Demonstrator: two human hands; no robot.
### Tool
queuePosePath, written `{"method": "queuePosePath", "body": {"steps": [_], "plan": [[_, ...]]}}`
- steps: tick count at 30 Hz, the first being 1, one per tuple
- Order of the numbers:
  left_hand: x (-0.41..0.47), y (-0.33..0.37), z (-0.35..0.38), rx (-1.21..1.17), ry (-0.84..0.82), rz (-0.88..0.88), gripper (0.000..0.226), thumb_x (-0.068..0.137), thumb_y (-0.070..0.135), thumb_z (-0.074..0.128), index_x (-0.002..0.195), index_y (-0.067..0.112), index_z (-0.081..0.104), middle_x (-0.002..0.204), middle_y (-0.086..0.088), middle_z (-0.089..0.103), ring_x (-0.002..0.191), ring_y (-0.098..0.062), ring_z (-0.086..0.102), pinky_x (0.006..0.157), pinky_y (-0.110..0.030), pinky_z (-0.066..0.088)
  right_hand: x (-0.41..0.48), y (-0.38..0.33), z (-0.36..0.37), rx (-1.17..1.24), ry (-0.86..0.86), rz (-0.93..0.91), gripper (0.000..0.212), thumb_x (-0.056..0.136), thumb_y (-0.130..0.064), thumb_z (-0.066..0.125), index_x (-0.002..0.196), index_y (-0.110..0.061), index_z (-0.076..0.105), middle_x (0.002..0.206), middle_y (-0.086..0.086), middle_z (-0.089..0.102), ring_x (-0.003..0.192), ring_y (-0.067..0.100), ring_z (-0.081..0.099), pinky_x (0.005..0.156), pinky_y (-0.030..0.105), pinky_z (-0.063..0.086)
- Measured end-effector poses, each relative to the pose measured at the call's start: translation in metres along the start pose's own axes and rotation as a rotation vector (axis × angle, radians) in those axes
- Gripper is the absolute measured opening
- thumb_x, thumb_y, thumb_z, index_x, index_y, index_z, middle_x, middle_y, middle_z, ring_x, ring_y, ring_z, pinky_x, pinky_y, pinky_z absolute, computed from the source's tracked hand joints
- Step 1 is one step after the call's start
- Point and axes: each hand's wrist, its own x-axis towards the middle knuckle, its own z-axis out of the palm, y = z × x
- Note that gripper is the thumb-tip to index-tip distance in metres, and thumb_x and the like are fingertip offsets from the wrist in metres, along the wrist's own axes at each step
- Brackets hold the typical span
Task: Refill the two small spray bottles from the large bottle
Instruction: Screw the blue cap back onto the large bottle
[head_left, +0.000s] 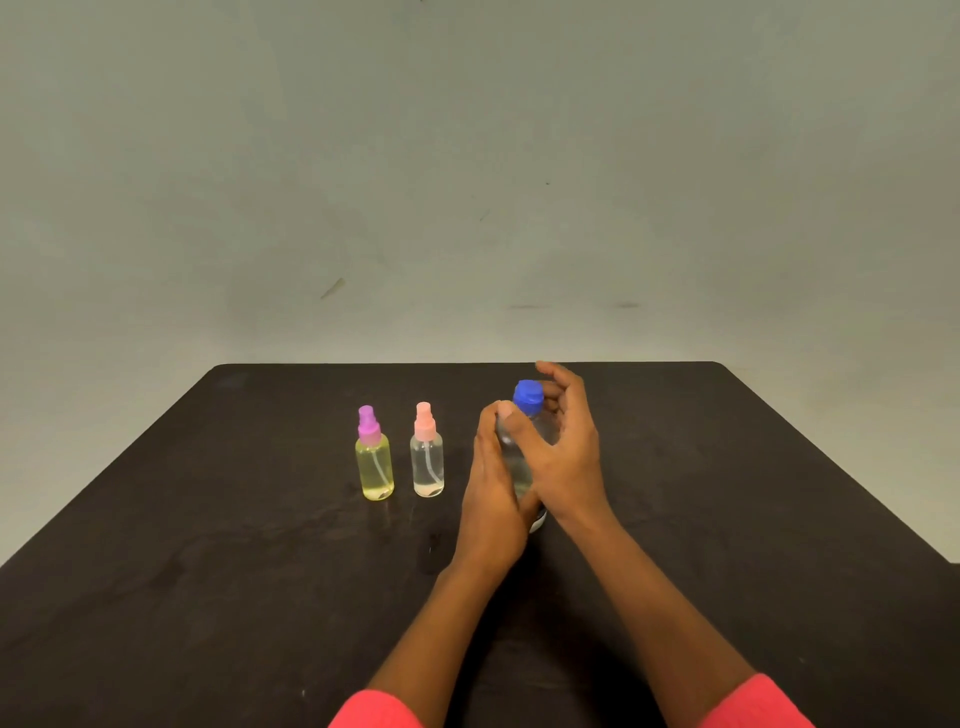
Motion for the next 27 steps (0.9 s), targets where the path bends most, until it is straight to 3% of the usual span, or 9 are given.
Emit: {"method": "queuePosePath", "body": {"steps": [2, 4, 6, 10, 15, 18, 21, 24, 27], "plan": [[0.001, -0.003, 0.000, 0.012, -0.002, 0.005, 0.083, 0.077, 0.033, 0.061, 0.145, 0.042, 0.014, 0.142, 0.006, 0.044, 0.126, -0.015, 0.051, 0.099, -0.046, 0.047, -0.001, 0.002, -0.003, 0.050, -0.044, -0.018, 0.040, 0.088, -0.027, 0.059, 0.127, -0.027, 0.050, 0.112, -0.008, 0.060, 0.105, 0.008, 0.058, 0.091, 0.021, 0.049], [0.001, -0.004, 0.001, 0.019, 0.003, 0.007, 0.084, 0.076, 0.038, 0.062, 0.145, 0.041, 0.013, 0.143, 0.005, 0.043, 0.128, -0.014, 0.049, 0.102, -0.045, 0.045, -0.002, 0.004, -0.004, 0.066, -0.047, -0.029, 0.033, 0.090, -0.026, 0.055, 0.123, -0.024, 0.056, 0.116, -0.006, 0.060, 0.108, 0.014, 0.059, 0.093, 0.035, 0.051], [0.001, -0.003, 0.001, 0.029, 0.010, 0.003, 0.084, 0.075, 0.038, 0.061, 0.144, 0.042, 0.012, 0.143, 0.006, 0.043, 0.128, -0.013, 0.049, 0.102, -0.044, 0.046, -0.001, 0.005, -0.003, 0.051, -0.025, -0.038, 0.027, 0.090, -0.025, 0.058, 0.116, -0.023, 0.060, 0.113, -0.004, 0.062, 0.105, 0.015, 0.060, 0.091, 0.039, 0.052], [0.003, -0.003, 0.000, 0.027, -0.001, 0.002, 0.083, 0.076, 0.034, 0.061, 0.144, 0.043, 0.015, 0.143, 0.007, 0.044, 0.127, -0.014, 0.050, 0.101, -0.045, 0.047, 0.002, 0.002, 0.000, 0.032, 0.033, -0.027, 0.024, 0.083, -0.017, 0.070, 0.102, -0.028, 0.059, 0.100, -0.010, 0.064, 0.097, 0.009, 0.062, 0.085, 0.027, 0.053], [0.002, 0.001, 0.000, 0.014, 0.006, 0.014, 0.081, 0.077, 0.030, 0.061, 0.126, 0.071, 0.010, 0.133, 0.014, 0.049, 0.115, -0.002, 0.056, 0.091, -0.026, 0.049, 0.005, -0.004, 0.005, -0.066, 0.094, 0.022, 0.027, 0.077, -0.023, 0.075, 0.092, -0.028, 0.053, 0.090, -0.015, 0.059, 0.086, -0.002, 0.058, 0.073, 0.007, 0.046], [0.002, -0.002, 0.000, -0.018, -0.006, 0.005, 0.084, 0.076, 0.035, 0.060, 0.131, 0.068, 0.005, 0.137, 0.009, 0.049, 0.115, -0.004, 0.057, 0.090, -0.025, 0.051, 0.006, -0.005, 0.006, -0.105, 0.107, 0.038, 0.029, 0.077, -0.025, 0.075, 0.093, -0.022, 0.051, 0.089, -0.013, 0.057, 0.083, 0.002, 0.058, 0.071, 0.005, 0.045], [0.003, -0.005, 0.001, -0.025, -0.016, 0.010, 0.089, 0.085, 0.020, 0.061, 0.132, 0.068, 0.002, 0.135, 0.009, 0.049, 0.113, -0.002, 0.058, 0.083, -0.020, 0.052, 0.005, -0.007, 0.008, -0.104, 0.101, 0.066, 0.033, 0.076, -0.027, 0.076, 0.096, -0.021, 0.051, 0.090, -0.014, 0.056, 0.082, 0.000, 0.056, 0.068, 0.001, 0.042], [0.001, -0.004, 0.001, -0.024, -0.008, 0.007, 0.084, 0.084, 0.027, 0.057, 0.135, 0.066, 0.002, 0.138, 0.010, 0.046, 0.117, -0.004, 0.055, 0.090, -0.031, 0.054, 0.002, -0.006, 0.005, -0.068, 0.071, 0.086, 0.041, 0.074, -0.027, 0.078, 0.104, -0.023, 0.051, 0.096, -0.015, 0.057, 0.089, -0.008, 0.055, 0.070, 0.001, 0.042], [0.001, -0.003, 0.002, -0.073, -0.005, -0.012, 0.074, 0.081, 0.045, 0.054, 0.144, 0.048, 0.014, 0.141, 0.007, 0.046, 0.124, -0.013, 0.052, 0.098, -0.045, 0.049, -0.001, -0.004, -0.002, -0.053, -0.004, 0.087, 0.056, 0.070, -0.022, 0.082, 0.115, -0.028, 0.048, 0.107, -0.016, 0.057, 0.098, -0.011, 0.053, 0.075, 0.002, 0.044]]}}
